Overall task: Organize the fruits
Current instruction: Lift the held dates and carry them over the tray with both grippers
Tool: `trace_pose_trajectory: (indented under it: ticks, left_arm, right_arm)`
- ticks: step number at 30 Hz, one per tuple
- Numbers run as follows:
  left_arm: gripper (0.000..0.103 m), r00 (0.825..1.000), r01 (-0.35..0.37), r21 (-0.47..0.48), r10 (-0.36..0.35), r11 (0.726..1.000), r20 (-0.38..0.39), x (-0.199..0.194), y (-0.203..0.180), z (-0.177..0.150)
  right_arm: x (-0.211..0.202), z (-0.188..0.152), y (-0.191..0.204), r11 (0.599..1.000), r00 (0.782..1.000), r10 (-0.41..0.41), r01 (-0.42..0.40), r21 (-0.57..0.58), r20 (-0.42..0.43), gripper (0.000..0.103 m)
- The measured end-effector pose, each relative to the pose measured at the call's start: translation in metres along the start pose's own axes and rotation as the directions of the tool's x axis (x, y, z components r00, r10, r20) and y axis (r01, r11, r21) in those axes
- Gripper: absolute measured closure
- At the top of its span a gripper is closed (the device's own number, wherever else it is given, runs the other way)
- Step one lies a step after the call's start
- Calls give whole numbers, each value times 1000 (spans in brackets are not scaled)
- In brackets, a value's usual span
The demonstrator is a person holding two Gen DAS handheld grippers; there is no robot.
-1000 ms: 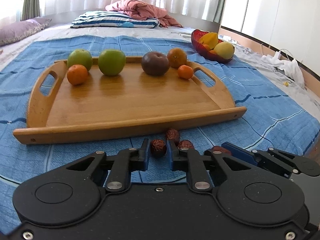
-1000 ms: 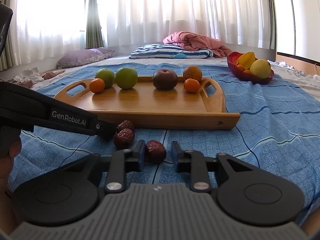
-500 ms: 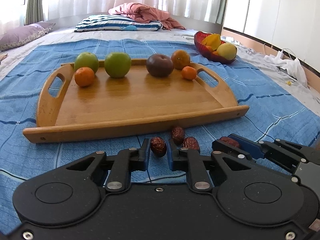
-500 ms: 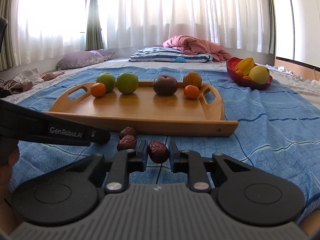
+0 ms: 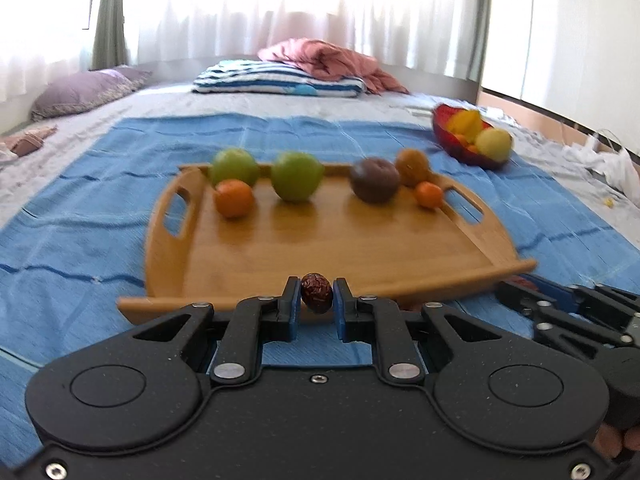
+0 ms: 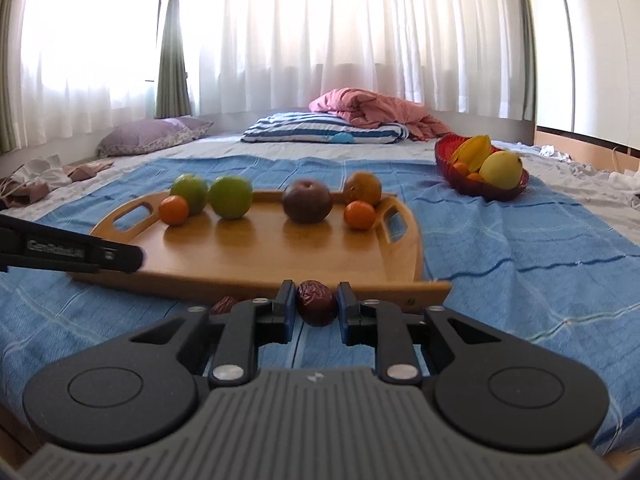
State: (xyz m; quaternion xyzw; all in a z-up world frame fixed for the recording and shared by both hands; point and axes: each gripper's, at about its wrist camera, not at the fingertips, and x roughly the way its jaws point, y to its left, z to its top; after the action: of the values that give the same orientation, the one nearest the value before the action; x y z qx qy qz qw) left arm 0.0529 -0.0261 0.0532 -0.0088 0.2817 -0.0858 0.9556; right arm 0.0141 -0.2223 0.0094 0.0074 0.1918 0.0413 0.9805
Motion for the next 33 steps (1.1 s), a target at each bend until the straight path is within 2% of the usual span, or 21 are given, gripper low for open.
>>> trace_pose_trajectory:
  ticks: [7, 14, 21, 33]
  left_arm:
    - [87, 998, -59, -40, 60, 997, 19, 9, 31, 22]
    - [87, 996, -86, -79, 87, 993, 8, 27, 54, 31]
    - [87, 996, -86, -99, 86, 991, -4, 49, 65, 39]
    - [87, 995, -88, -119, 83, 989, -50, 79, 71, 35]
  right_arm:
    - [21, 23, -14, 999, 999, -43, 42, 23, 6, 78]
    - [57, 43, -29, 996, 998, -59, 61, 62, -33, 78]
    - [90, 51, -41, 991, 995, -59, 68, 114, -78, 78]
    - [122, 50, -40, 992, 989, -70, 82, 93, -132, 78]
